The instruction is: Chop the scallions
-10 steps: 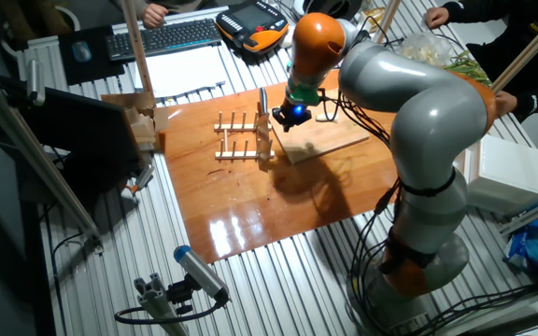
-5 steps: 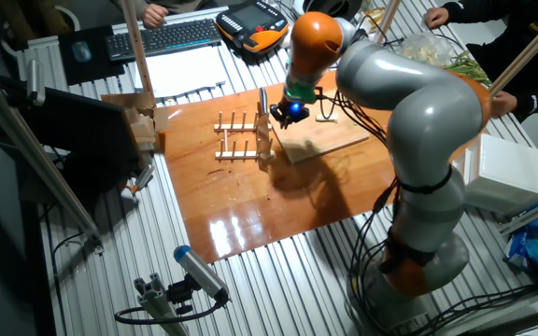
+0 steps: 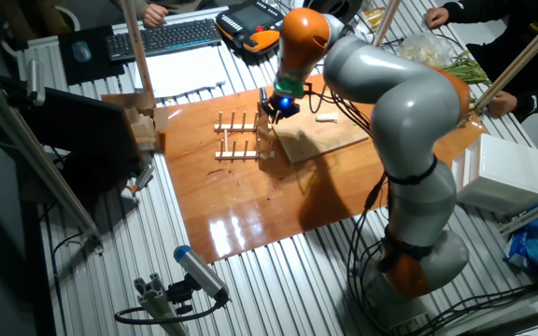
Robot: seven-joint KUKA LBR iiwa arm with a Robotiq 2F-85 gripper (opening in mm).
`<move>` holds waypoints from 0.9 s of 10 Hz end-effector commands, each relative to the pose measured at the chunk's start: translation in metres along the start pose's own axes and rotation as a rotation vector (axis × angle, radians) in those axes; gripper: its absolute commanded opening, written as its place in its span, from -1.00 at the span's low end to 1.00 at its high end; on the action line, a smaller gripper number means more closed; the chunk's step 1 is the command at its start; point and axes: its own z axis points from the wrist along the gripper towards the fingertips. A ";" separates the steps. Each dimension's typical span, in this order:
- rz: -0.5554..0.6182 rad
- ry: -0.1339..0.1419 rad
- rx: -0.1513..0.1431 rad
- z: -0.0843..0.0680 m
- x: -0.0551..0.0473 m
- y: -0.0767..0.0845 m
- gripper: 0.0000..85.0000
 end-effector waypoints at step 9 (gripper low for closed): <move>0.013 0.008 -0.030 0.028 -0.012 0.012 -0.20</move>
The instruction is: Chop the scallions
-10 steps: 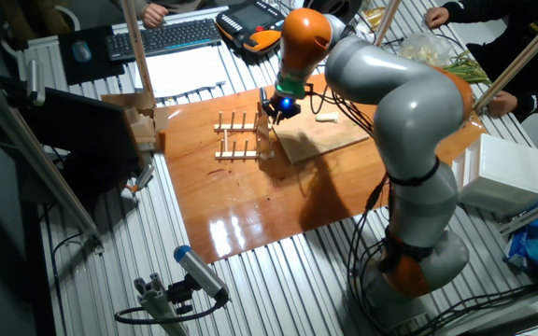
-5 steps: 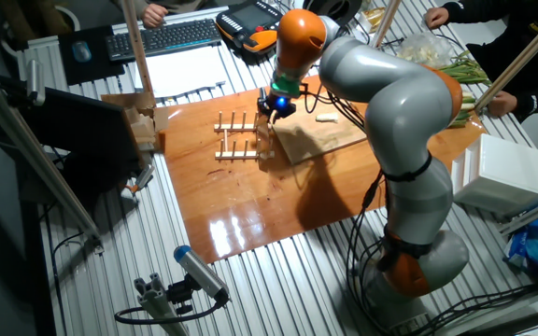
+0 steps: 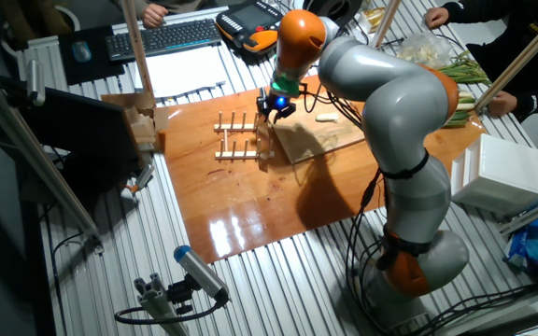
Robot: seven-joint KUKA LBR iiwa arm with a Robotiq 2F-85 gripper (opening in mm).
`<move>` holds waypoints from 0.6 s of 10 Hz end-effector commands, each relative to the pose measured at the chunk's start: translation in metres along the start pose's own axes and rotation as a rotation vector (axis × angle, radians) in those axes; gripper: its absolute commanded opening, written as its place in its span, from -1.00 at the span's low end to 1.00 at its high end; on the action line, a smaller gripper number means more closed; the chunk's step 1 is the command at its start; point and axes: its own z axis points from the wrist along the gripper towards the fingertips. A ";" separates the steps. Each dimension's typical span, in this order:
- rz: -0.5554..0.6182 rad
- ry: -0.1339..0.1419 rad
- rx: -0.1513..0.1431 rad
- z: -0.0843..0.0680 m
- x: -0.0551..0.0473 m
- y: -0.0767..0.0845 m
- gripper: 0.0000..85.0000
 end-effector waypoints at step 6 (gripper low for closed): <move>0.003 -0.018 -0.022 0.026 0.001 0.001 -0.20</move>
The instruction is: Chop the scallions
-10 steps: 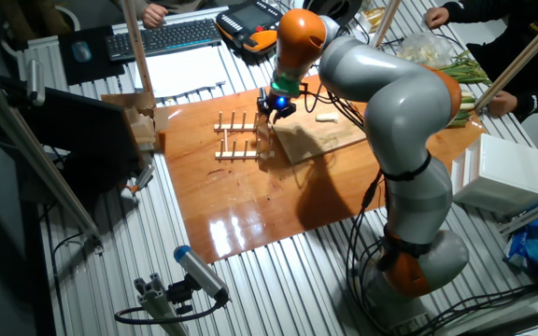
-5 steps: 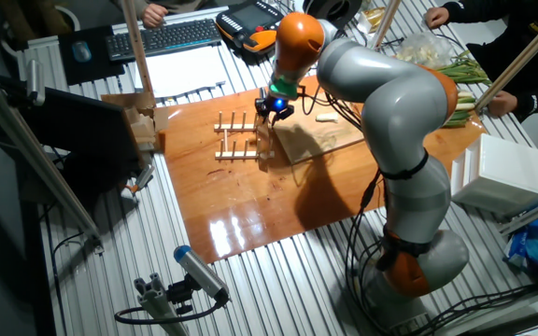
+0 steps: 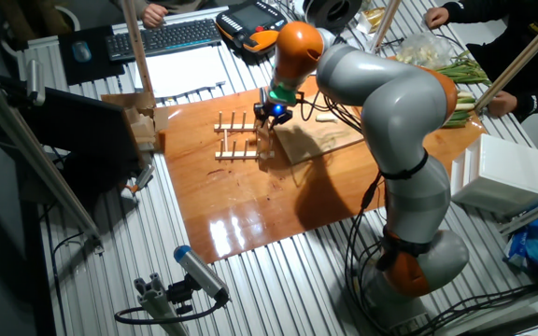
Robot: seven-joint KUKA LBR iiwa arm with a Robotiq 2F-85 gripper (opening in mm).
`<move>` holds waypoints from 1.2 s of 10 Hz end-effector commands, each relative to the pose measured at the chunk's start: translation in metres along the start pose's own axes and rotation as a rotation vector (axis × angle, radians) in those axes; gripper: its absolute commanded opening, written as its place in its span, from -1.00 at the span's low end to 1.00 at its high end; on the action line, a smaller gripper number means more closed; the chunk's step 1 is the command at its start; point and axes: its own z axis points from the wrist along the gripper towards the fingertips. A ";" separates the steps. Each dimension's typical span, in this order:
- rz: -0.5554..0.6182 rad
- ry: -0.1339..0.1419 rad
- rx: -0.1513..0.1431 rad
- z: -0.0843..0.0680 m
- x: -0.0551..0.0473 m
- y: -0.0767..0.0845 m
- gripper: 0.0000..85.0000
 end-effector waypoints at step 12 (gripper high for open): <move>-0.011 0.013 -0.034 0.014 -0.008 0.001 -1.00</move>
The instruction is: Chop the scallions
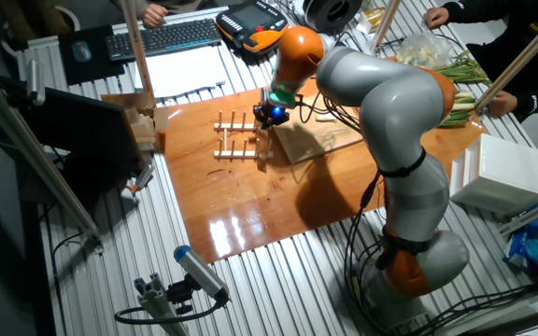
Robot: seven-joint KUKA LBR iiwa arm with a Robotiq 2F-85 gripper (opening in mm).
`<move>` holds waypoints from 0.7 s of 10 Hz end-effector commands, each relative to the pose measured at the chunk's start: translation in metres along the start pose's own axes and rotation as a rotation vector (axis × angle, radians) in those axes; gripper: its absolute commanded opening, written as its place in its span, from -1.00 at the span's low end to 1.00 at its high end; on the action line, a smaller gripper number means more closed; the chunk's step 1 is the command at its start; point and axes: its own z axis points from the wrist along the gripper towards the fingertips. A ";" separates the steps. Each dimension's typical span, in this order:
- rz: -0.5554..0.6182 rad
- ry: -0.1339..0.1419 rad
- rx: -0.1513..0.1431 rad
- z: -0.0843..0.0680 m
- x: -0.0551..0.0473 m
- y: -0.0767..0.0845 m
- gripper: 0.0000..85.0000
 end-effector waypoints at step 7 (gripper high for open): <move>0.008 -0.010 0.034 -0.025 0.008 0.020 -1.00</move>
